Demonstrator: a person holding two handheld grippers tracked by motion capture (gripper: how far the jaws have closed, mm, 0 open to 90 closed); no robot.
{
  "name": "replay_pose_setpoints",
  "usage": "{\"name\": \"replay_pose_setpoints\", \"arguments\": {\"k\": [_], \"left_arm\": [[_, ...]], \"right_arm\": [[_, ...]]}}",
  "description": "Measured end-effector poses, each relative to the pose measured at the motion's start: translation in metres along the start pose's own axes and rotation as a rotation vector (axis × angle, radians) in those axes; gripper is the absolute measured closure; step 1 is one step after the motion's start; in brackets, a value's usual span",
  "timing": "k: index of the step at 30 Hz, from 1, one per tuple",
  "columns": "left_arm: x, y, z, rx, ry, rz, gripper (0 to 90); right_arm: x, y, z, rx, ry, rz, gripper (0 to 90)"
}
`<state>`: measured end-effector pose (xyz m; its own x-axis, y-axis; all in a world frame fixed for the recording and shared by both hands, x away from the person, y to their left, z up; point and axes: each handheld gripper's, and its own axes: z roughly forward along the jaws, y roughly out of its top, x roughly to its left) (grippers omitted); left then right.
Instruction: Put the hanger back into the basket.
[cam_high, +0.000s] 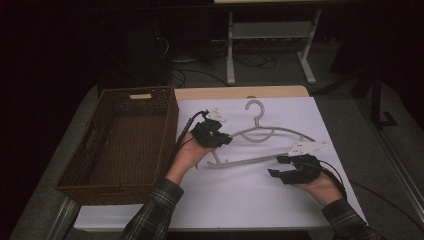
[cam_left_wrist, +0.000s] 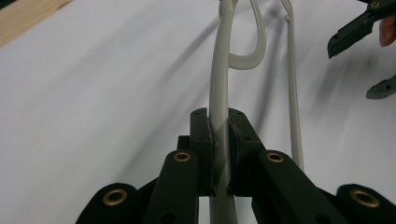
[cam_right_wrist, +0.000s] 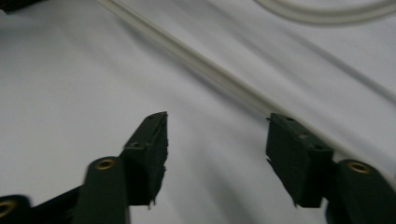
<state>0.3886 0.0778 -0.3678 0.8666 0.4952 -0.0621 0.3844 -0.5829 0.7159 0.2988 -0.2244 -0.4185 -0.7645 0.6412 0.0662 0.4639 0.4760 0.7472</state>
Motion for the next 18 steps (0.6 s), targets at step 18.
{"name": "replay_pose_setpoints", "arguments": {"k": [18], "left_arm": [[0.001,0.024,-0.058,-0.013,0.039,-0.036,82.7]], "right_arm": [[-0.011,-0.016,-0.012,-0.033,-0.046,0.054,22.2]]}}
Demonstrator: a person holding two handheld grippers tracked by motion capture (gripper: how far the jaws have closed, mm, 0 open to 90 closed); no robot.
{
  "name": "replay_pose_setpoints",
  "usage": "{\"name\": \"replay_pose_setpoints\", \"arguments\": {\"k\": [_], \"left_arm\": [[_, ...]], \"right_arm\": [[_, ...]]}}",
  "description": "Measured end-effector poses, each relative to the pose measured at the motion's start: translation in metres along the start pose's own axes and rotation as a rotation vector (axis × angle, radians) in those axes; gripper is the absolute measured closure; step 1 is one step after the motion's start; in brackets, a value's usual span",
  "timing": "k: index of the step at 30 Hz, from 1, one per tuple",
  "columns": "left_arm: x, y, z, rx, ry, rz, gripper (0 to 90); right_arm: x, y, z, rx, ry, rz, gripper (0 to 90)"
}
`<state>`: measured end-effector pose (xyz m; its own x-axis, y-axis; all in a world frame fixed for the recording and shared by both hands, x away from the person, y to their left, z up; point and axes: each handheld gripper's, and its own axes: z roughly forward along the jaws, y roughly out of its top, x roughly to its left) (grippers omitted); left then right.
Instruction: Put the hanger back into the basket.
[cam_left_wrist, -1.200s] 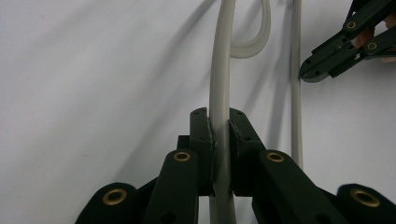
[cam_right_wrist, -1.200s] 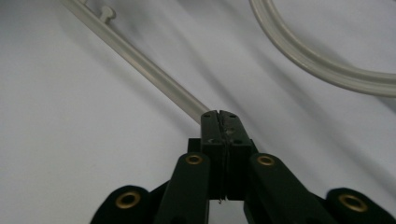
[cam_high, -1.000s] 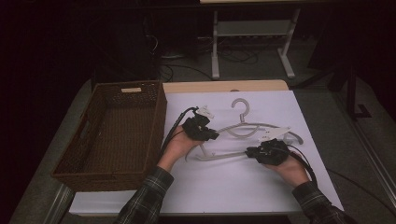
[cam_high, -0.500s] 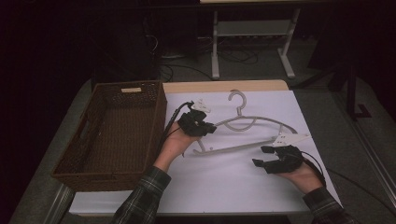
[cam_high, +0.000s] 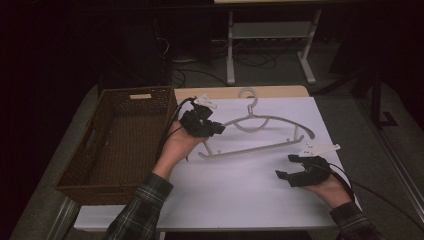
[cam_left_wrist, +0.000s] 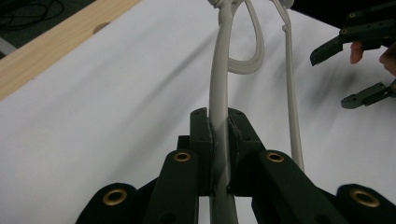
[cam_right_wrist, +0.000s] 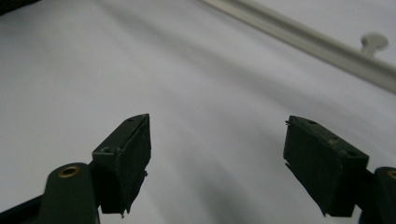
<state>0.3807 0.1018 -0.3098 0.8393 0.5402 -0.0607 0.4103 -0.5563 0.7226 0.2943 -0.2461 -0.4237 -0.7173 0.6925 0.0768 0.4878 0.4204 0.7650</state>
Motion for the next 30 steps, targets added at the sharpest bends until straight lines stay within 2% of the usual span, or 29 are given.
{"name": "replay_pose_setpoints", "arguments": {"k": [8,12,20,30], "left_arm": [[0.013,0.001,-0.031,-0.028,0.005,-0.026,82.7],[0.022,-0.001,-0.049,-0.04,0.022,-0.044,82.7],[0.039,-0.013,-0.088,-0.08,0.071,-0.07,82.6],[0.057,-0.04,-0.141,-0.12,0.16,-0.116,82.6]], "right_arm": [[-0.003,0.0,0.0,-0.007,-0.004,0.004,18.5],[-0.003,0.0,-0.001,-0.01,-0.001,0.009,15.6],[-0.003,0.0,0.001,-0.017,0.005,0.002,10.6],[-0.003,0.001,0.004,-0.007,-0.002,-0.001,10.5]]}}
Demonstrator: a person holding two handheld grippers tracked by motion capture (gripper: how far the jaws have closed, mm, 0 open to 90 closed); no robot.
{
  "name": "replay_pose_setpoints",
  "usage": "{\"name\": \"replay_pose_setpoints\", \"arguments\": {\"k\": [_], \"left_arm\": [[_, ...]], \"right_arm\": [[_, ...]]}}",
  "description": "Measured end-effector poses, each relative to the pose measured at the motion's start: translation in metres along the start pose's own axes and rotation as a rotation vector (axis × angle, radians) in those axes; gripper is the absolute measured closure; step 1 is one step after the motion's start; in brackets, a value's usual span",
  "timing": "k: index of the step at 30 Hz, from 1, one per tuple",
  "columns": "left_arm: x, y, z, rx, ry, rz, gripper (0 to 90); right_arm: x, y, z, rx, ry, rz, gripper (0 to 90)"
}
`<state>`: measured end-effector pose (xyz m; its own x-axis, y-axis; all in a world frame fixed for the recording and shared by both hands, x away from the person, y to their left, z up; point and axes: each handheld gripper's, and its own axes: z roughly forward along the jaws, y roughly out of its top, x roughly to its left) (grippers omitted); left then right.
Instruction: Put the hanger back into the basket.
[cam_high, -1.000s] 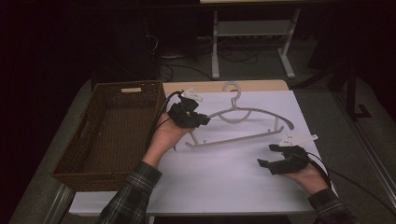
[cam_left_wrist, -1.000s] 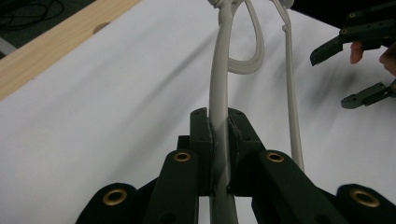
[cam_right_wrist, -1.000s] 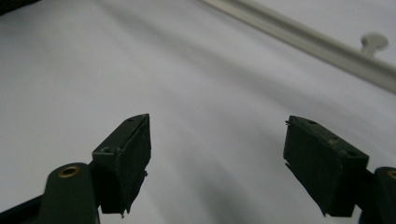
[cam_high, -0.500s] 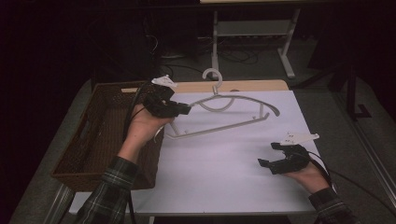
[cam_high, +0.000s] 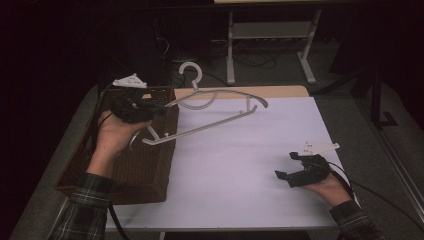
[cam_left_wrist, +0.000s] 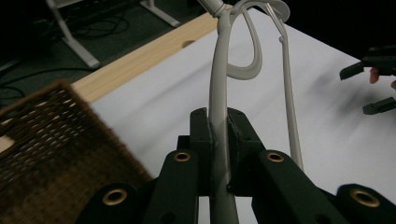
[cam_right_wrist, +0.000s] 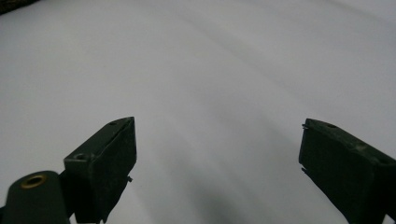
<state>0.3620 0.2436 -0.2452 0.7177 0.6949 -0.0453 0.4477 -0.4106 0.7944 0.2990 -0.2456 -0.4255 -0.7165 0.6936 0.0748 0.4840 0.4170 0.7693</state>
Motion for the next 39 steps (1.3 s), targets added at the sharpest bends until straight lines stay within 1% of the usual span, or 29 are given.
{"name": "replay_pose_setpoints", "arguments": {"k": [4,10,20,27,31,34,39], "left_arm": [[0.008,-0.007,-0.015,-0.013,0.022,-0.013,82.6],[0.023,-0.021,-0.04,-0.03,0.077,-0.041,82.6],[0.05,-0.063,-0.087,-0.049,0.191,-0.125,82.6],[0.068,-0.093,-0.117,-0.052,0.286,-0.186,82.6],[0.08,-0.107,-0.127,-0.049,0.35,-0.217,82.6],[0.087,-0.115,-0.127,-0.049,0.372,-0.236,82.6],[0.097,-0.126,-0.126,-0.072,0.376,-0.266,82.6]], "right_arm": [[-0.001,0.001,0.001,-0.003,-0.002,-0.003,10.7],[0.0,0.001,0.001,0.002,-0.006,-0.002,11.0],[-0.001,0.0,0.002,0.011,-0.016,-0.001,11.4],[-0.001,0.0,0.003,0.016,-0.02,0.0,11.5],[-0.001,0.0,0.003,0.019,-0.021,0.0,11.5],[-0.001,0.0,0.004,0.021,-0.021,-0.001,11.5],[-0.001,0.0,0.004,0.023,-0.022,0.001,11.5]]}}
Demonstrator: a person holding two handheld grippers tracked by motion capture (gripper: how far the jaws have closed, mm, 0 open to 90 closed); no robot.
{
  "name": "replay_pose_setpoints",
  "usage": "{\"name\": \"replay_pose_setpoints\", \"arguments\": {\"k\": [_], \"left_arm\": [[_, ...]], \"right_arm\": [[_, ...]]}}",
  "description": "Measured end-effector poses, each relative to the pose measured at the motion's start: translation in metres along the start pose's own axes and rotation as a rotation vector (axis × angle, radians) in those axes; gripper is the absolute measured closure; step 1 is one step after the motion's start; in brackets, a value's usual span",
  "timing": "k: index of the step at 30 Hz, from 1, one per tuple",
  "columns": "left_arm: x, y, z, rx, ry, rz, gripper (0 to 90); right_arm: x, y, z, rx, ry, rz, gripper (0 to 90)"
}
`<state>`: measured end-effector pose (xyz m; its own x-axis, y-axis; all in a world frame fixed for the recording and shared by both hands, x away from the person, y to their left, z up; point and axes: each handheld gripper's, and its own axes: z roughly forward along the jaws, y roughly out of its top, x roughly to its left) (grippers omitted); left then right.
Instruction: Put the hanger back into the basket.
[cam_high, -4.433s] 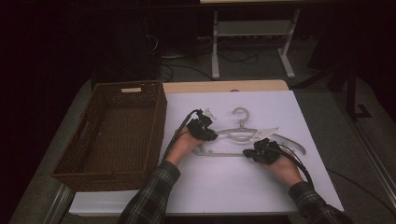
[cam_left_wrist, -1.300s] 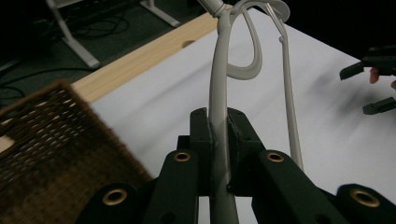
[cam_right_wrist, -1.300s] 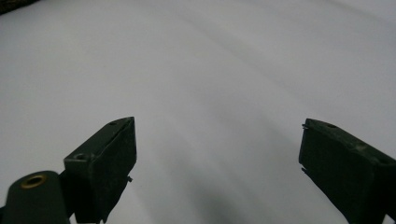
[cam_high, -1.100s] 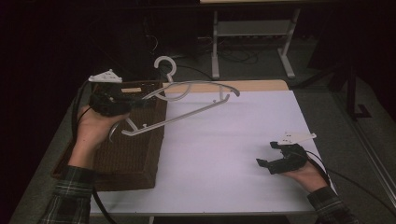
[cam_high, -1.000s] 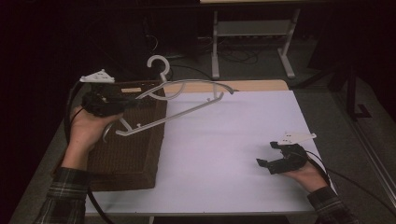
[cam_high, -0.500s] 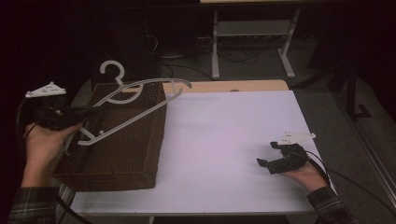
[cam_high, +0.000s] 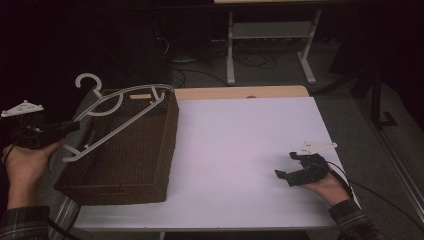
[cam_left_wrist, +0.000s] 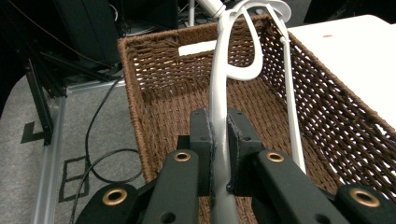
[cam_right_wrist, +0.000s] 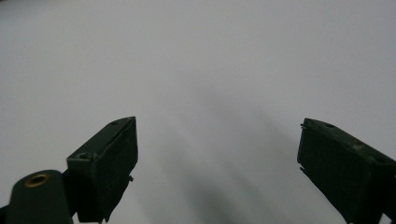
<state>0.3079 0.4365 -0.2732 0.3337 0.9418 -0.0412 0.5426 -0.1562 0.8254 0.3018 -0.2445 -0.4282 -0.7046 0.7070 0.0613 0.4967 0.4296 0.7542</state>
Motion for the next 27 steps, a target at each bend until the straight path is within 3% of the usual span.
{"name": "replay_pose_setpoints", "arguments": {"k": [6,14,19,24,27], "left_arm": [[0.006,-0.006,0.001,0.03,0.028,0.001,82.6],[0.0,-0.018,0.03,0.082,0.028,0.02,82.3],[0.001,-0.026,0.038,0.113,0.015,0.024,80.9],[0.006,-0.03,0.037,0.061,-0.02,-0.007,75.2],[0.002,-0.026,0.035,0.053,-0.022,0.007,65.0]], "right_arm": [[-0.001,0.0,0.0,0.002,0.0,-0.005,11.5],[0.0,0.0,0.0,0.0,-0.001,0.0,11.5],[-0.001,-0.001,-0.001,-0.001,-0.002,0.0,11.6],[-0.001,0.0,-0.001,-0.003,-0.002,-0.002,11.7],[0.0,0.0,-0.001,0.001,-0.001,-0.002,11.7]]}}
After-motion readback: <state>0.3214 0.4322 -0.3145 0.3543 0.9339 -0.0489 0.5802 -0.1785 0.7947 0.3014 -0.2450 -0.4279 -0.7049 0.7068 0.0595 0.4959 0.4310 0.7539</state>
